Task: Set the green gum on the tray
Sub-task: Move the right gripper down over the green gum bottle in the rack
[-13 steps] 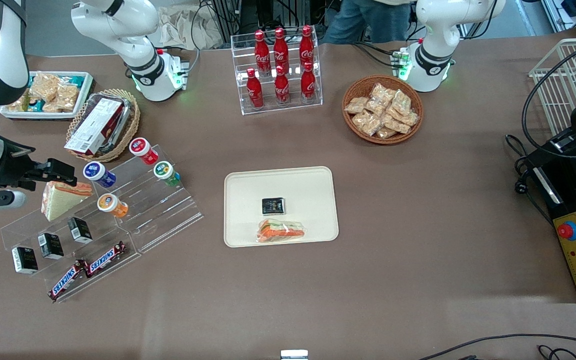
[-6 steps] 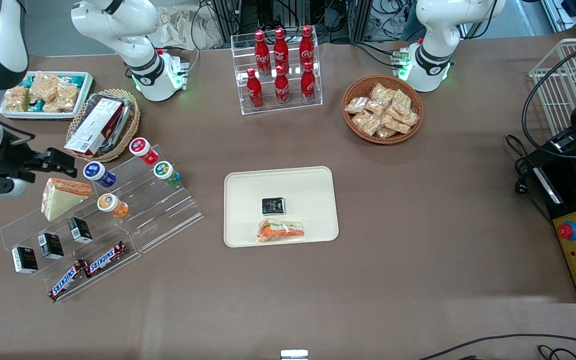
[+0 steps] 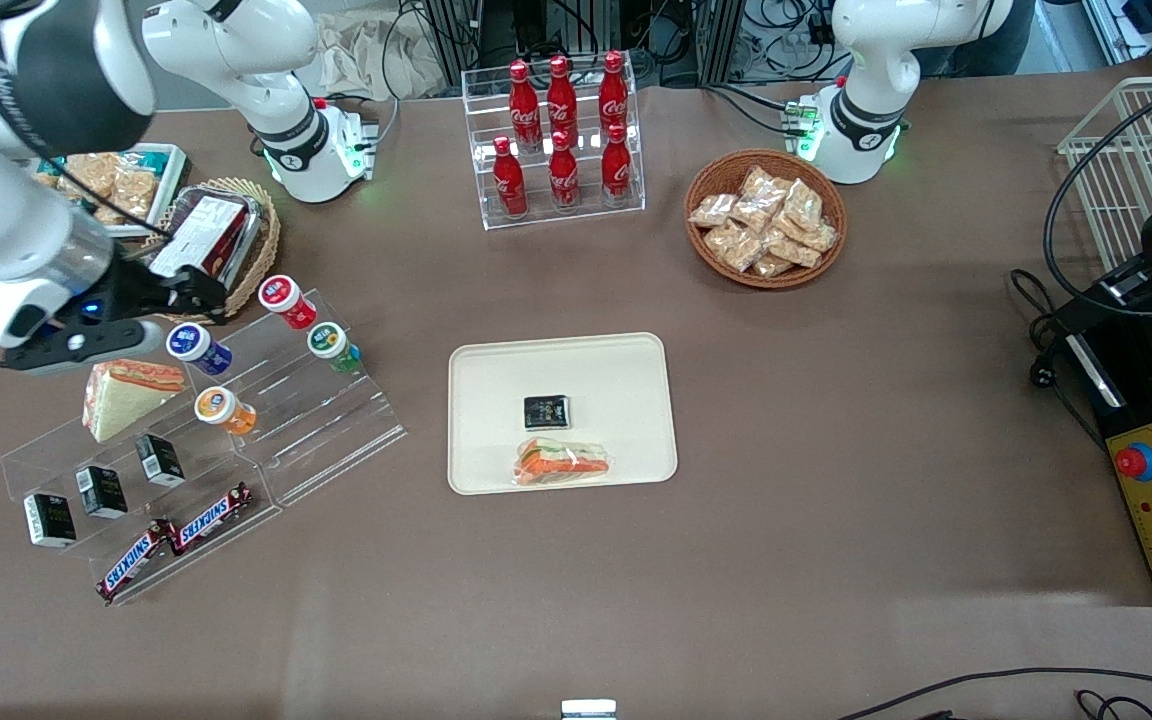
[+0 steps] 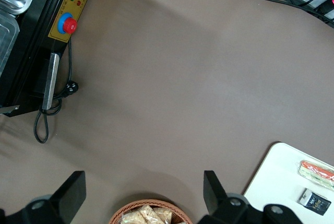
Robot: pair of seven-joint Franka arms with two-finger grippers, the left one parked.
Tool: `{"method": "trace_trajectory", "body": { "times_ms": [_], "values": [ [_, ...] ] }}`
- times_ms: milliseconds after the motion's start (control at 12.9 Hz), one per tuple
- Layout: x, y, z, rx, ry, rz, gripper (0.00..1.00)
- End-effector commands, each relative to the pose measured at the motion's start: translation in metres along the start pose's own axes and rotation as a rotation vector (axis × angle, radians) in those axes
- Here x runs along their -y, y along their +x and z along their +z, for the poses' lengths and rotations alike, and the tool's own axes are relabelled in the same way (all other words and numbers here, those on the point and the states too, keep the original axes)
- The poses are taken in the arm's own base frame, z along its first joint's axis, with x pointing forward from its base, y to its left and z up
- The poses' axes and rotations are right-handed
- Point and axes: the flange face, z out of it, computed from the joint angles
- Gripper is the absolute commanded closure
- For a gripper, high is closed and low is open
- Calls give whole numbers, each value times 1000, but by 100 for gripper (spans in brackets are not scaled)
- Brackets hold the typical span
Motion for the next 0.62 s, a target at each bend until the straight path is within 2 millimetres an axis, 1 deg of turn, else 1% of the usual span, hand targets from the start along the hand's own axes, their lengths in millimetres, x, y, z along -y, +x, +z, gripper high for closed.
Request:
{"method": "trace_trajectory", "body": {
  "times_ms": [0, 155, 466, 543],
  "values": [
    [16, -18, 26, 14, -16, -40, 1],
    [29, -19, 52, 27, -21, -65, 0],
    [57, -18, 81, 10, -32, -119, 1],
    [58, -20, 90, 13, -33, -123, 1]
  ]
}}
